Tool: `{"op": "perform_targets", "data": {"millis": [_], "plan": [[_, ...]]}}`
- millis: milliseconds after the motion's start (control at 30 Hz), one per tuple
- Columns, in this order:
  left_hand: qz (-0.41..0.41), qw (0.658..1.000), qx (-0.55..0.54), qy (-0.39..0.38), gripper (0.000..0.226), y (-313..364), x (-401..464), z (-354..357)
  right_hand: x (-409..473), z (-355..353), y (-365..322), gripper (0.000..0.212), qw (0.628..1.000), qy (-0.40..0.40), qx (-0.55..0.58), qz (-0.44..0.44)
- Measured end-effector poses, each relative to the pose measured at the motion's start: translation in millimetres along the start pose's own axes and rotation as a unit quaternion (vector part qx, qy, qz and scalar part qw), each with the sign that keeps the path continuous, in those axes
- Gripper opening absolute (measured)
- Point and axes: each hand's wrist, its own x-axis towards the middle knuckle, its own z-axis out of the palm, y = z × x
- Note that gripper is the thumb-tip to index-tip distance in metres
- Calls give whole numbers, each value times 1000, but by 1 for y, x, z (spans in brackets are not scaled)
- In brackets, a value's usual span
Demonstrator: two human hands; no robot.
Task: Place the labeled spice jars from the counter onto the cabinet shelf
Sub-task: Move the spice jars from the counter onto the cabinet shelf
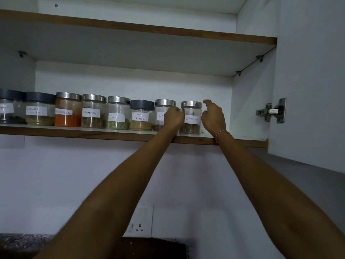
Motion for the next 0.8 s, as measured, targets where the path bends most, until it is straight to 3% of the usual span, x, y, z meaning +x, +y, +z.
{"op": "perform_targets", "data": {"millis": [67,167,267,367,600,800], "plan": [[118,988,86,47,35,2,-14,0,-10,-6,-6,44,998,39,-39,-42],[294,924,226,91,47,-2,-45,2,-42,-14,-10,43,990,95,-46,-91],[376,886,250,103,55,-30,-96,14,-100,-21,2,43,977,193,-23,-85],[392,878,262,84,60,-82,-151,34,-172,-16,32,44,974,212,-28,-74],[273,901,326,-87,61,-196,-274,82,-322,0,121,48,988,41,-144,24],[241,838,414,-263,61,-264,-346,99,-425,-4,169,51,971,-63,-215,83]]}}
